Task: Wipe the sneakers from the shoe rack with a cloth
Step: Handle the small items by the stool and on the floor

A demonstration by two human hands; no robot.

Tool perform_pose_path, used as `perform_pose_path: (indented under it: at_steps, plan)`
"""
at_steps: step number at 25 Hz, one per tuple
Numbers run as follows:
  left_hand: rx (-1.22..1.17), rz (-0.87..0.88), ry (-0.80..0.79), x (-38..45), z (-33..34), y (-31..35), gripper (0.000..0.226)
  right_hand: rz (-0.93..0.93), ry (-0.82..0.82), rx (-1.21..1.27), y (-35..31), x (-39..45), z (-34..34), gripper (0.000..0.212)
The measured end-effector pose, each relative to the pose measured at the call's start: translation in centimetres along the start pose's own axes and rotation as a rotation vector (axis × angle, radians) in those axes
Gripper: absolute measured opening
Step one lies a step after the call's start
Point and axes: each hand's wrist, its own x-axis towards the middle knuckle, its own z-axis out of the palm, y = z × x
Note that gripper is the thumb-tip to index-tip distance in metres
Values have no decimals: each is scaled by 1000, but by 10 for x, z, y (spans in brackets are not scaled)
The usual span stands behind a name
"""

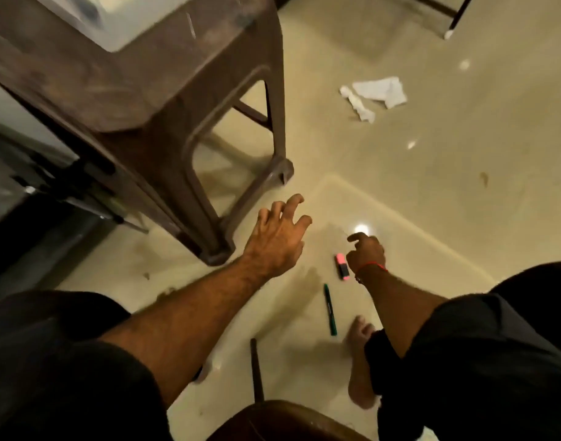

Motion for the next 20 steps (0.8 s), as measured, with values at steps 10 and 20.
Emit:
perform_pose_path:
  at_steps: [10,20]
  plan:
    - [-194,-267,-403,-38,169,59,32,301,-101,-35,58,11,92,33]
    - [97,124,-637,-4,255,82,50,429,-146,-63,96,54,120,39]
